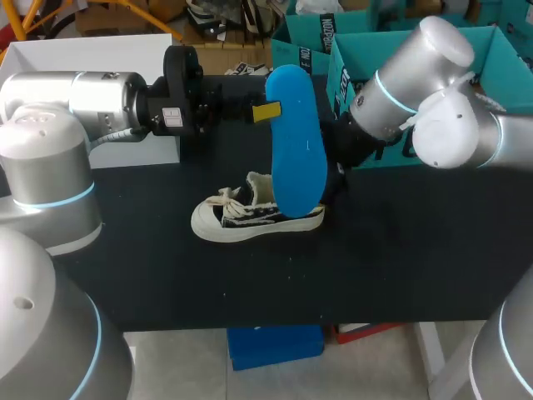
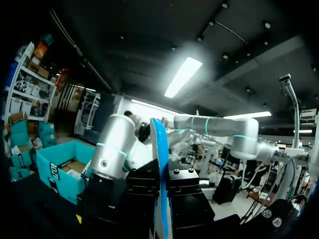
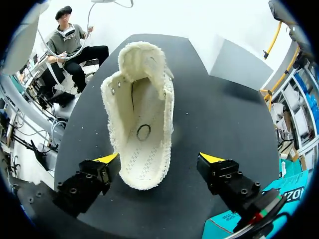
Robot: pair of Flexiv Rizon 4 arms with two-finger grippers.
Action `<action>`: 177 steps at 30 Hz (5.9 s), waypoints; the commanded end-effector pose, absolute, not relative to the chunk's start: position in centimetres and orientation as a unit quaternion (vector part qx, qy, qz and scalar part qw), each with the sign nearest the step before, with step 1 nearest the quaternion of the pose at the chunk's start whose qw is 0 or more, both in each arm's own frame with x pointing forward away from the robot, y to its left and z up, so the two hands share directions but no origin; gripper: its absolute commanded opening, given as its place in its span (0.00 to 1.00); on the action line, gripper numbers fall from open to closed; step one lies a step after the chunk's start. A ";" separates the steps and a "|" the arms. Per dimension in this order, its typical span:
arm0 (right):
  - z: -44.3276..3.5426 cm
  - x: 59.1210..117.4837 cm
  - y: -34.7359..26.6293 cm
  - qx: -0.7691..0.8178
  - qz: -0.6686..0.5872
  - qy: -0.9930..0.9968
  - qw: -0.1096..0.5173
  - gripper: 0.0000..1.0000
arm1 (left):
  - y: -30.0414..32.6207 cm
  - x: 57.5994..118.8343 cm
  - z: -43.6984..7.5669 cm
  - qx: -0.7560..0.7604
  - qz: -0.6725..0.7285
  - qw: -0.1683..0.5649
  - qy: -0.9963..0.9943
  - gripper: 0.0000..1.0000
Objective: Take the shoe out of the shoebox, open the shoe tongue, remove and reinsert the insole, then place the shoe into the shoebox
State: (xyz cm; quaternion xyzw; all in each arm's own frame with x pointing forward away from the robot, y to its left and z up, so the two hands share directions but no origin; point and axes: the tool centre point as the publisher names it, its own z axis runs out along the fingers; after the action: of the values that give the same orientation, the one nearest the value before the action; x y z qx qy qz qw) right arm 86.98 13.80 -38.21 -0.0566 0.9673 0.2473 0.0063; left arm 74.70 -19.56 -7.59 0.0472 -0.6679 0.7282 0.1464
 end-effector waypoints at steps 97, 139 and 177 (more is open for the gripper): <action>-38.6 88.6 21.0 -0.096 0.071 0.992 -0.028 0.00 | -19.7 74.6 -7.7 0.049 0.729 0.144 -0.668 0.00; -31.6 90.3 18.2 0.513 0.064 0.854 0.055 0.00 | -19.7 74.6 -7.7 0.049 0.729 0.144 -0.668 0.00; -37.9 88.9 18.6 0.707 0.105 0.698 0.040 0.00 | -19.7 74.6 -7.7 0.049 0.729 0.144 -0.668 0.00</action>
State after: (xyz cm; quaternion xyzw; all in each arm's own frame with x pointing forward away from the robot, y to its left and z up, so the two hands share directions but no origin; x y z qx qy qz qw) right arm 88.74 18.55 -37.36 0.7075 0.6978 0.1028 0.0430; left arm 74.70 -19.56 -7.60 0.0473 -0.6679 0.7282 0.1465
